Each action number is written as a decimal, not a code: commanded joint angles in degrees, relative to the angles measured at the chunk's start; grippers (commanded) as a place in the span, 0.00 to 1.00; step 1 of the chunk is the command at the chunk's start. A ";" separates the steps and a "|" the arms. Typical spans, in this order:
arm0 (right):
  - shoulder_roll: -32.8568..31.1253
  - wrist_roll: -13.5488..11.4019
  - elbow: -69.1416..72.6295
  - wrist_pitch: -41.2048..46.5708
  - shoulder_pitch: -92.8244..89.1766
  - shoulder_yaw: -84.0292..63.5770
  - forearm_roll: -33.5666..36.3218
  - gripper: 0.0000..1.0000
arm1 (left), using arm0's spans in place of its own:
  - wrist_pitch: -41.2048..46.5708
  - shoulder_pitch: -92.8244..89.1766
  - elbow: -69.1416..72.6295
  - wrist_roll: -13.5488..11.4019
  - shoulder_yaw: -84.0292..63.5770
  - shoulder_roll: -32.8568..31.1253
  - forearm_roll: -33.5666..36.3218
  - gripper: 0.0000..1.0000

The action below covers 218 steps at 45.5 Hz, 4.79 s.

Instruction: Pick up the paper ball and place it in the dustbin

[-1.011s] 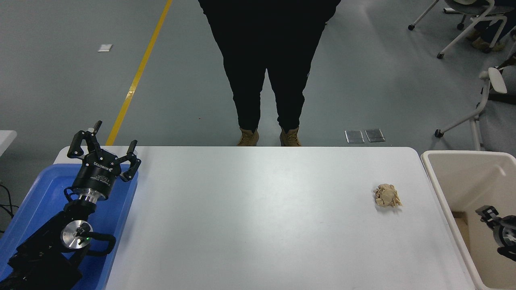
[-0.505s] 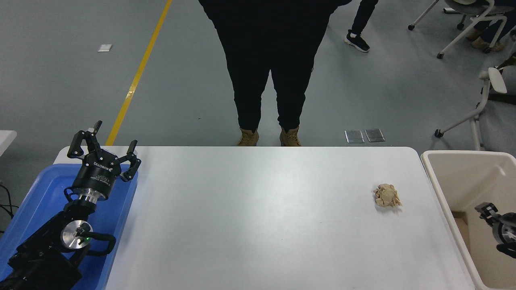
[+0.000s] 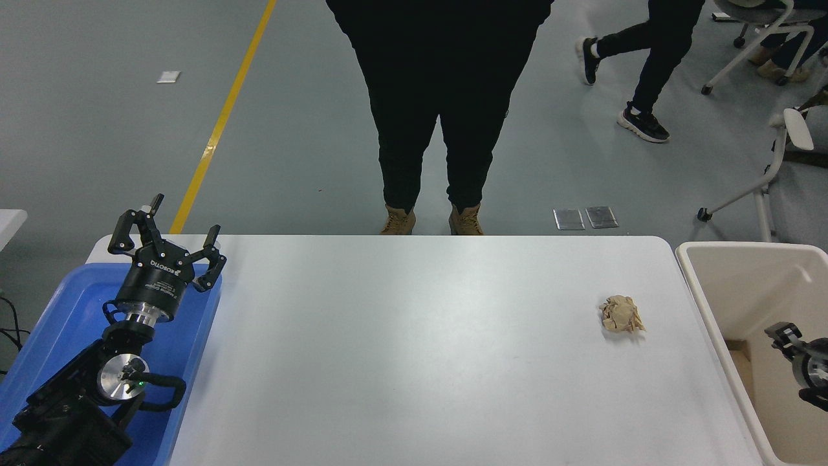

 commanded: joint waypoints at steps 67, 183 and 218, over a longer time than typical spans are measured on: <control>-1.24 -0.44 53.99 48.97 106.28 -45.38 -0.01 1.00 | 0.00 0.00 0.00 0.01 0.09 0.09 0.00 0.98; 27.76 0.17 -7.62 -0.16 6.26 -12.16 -0.01 0.34 | 0.00 0.00 0.00 0.01 0.00 0.09 0.00 0.98; 5.45 -0.44 33.24 11.44 47.11 -27.45 -0.63 0.00 | 0.00 0.00 0.00 0.01 0.00 0.09 0.00 0.98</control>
